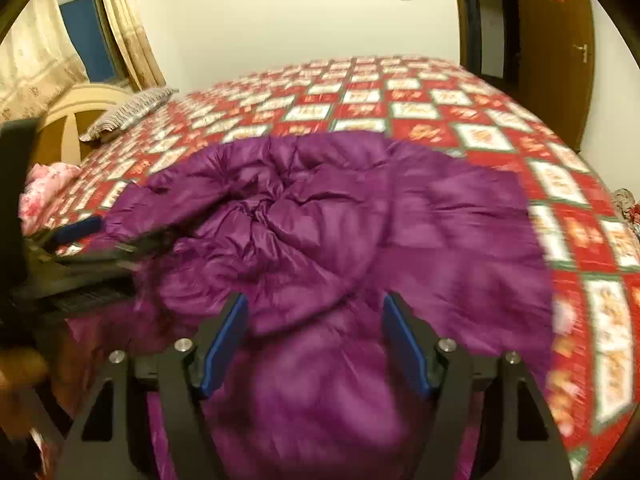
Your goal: Fold large clothes
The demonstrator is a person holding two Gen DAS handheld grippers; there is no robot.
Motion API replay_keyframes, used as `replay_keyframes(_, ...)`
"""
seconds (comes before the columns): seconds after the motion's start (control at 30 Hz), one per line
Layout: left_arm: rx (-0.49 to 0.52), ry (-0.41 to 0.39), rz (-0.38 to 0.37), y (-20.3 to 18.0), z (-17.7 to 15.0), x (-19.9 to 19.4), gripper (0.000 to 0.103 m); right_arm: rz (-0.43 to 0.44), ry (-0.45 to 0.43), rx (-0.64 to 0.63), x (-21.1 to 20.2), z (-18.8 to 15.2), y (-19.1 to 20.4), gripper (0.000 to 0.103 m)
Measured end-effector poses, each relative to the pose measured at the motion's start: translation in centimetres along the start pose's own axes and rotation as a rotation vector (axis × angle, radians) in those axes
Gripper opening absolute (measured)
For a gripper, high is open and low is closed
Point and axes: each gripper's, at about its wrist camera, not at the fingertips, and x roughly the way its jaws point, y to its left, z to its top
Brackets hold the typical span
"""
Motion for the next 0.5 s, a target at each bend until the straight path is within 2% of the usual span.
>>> replay_keyframes(0.1,-0.006,0.002,0.019,2.9,-4.3,-4.6,0.102,0.009,0.037,0.020,-3.1,-2.4,-1.9,0.074)
replay_keyframes(0.2,-0.035,0.034,0.029,4.7,-8.9,-6.9,0.102,-0.005,0.055,0.051,-6.7,-6.5,-4.0,0.076)
replay_keyframes(0.33,-0.095,0.077,0.073,7.5,-15.3,-9.5,0.102,-0.045,0.080,0.095,-9.5,-11.5,-5.8,0.078)
replay_keyframes(0.5,-0.139,0.100,0.065,8.1,-19.7,-11.2,0.102,-0.082,0.078,0.140,-12.4,-16.1,-6.5,0.078)
